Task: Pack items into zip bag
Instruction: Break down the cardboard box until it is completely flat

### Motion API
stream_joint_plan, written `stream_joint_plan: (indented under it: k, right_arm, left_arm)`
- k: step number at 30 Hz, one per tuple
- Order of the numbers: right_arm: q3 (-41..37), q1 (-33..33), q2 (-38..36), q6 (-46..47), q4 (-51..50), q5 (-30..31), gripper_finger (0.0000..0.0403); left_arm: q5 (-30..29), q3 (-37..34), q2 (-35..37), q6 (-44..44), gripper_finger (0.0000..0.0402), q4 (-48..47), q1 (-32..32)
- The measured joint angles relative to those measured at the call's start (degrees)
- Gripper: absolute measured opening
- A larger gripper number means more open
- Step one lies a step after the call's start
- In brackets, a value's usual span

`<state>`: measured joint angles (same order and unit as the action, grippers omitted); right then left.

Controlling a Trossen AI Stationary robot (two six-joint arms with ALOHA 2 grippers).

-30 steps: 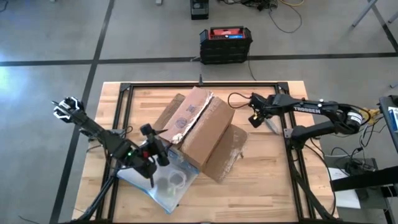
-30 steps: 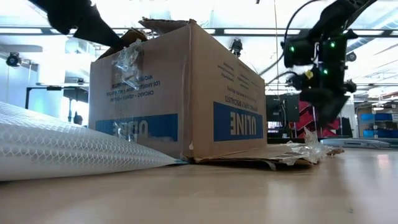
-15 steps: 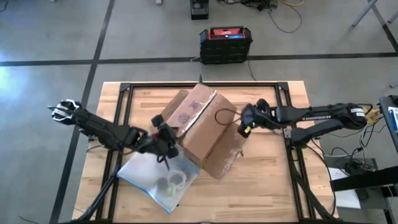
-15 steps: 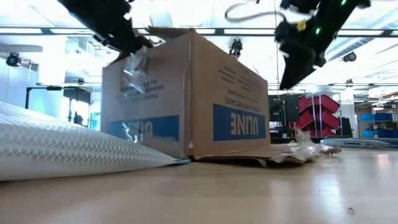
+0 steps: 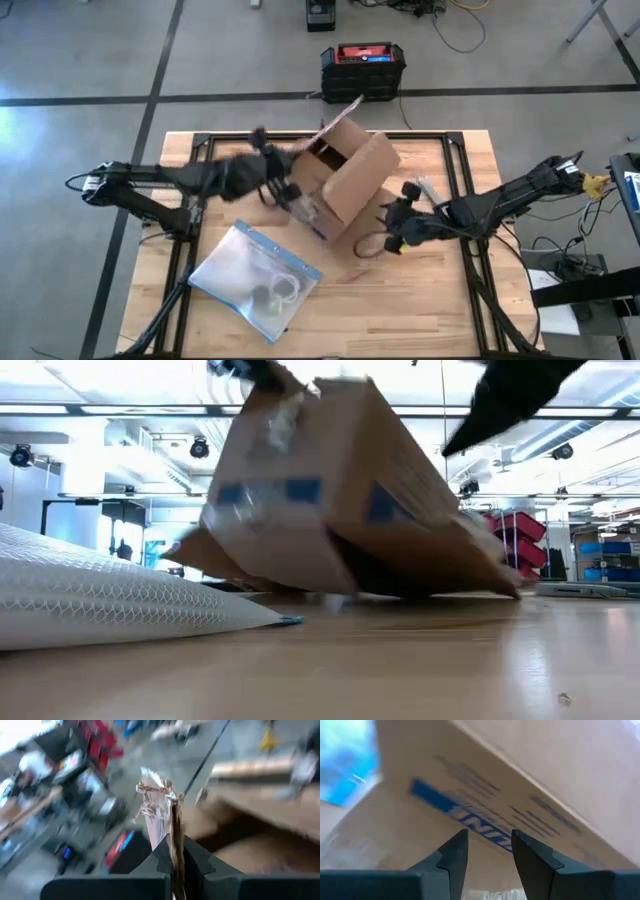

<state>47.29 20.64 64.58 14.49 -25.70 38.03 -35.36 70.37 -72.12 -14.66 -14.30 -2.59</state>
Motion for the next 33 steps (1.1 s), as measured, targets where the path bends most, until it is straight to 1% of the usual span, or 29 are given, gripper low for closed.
stream_joint_plan:
  k: [2,4,7,9,12,14,16,18,20,22,24,26,28,30,33]
  right_arm:
    - [-0.5,1.2,0.4,-1.5,5.2,0.8,0.0122]
    - [-1.3,1.3,1.3,-1.7,8.4,1.1,0.0113]
    - [-2.7,0.5,4.2,-1.7,12.9,2.1,0.0096]
    - [-3.5,-0.2,7.0,-1.7,15.7,4.8,0.0081]
    - [-3.6,-2.1,12.8,-1.7,21.4,11.5,0.0056]
    - [-3.6,-3.7,16.4,-2.7,25.3,16.3,0.0037]
    - [-3.6,-5.3,19.3,-5.2,28.6,19.1,0.0018]
    - [-3.6,-5.9,20.7,-6.4,29.4,18.7,0.0005]
    - [-3.4,-5.4,20.9,-6.9,29.0,15.7,0.0004]
    - [-3.3,-4.4,20.4,-7.7,28.9,11.3,0.0006]
    - [-3.3,-3.2,20.0,-7.7,29.0,10.0,0.0005]
    - [-3.2,-2.4,19.9,-7.6,29.1,11.6,0.0002]
    - [-3.2,-1.9,20.1,-6.9,29.4,14.5,0.0001]
    - [-3.2,-1.9,20.5,-5.7,30.3,17.1,0.0002]
    - [-3.2,-2.4,21.6,-5.3,33.4,23.8,0.0001]
  left_arm:
    - [8.9,3.5,0.0,-2.4,0.0001,2.2,-2.5]
    - [17.7,5.9,0.1,-3.2,0.0000,4.3,-4.0]
    - [27.4,7.0,0.1,-4.1,0.0000,8.6,-4.4]
    - [35.1,7.0,0.1,-4.6,0.0000,10.6,-4.3]
    - [47.3,5.5,0.1,-3.1,0.0000,14.8,-3.6]
    - [51.8,3.7,-0.1,-2.2,0.0000,16.8,-3.0]
    - [53.0,1.5,-0.2,-2.0,0.0000,16.7,-2.6]
    - [52.6,-1.5,-0.3,-1.8,0.0000,17.0,-2.6]
    - [50.3,-5.0,-0.3,-0.5,0.0000,17.5,-2.6]
    - [46.5,-8.6,-0.3,0.6,0.0000,18.9,-2.7]
    - [43.3,-12.4,-0.3,1.8,0.0000,22.5,-2.6]
    - [42.3,-16.0,-0.3,2.6,0.0000,26.8,-2.6]
    - [42.0,-19.1,-0.3,3.3,0.0000,31.9,-2.7]
    - [41.6,-21.0,-0.3,3.5,0.0000,35.7,-2.7]
    - [40.7,-22.1,-0.3,3.5,0.0000,37.7,-2.7]
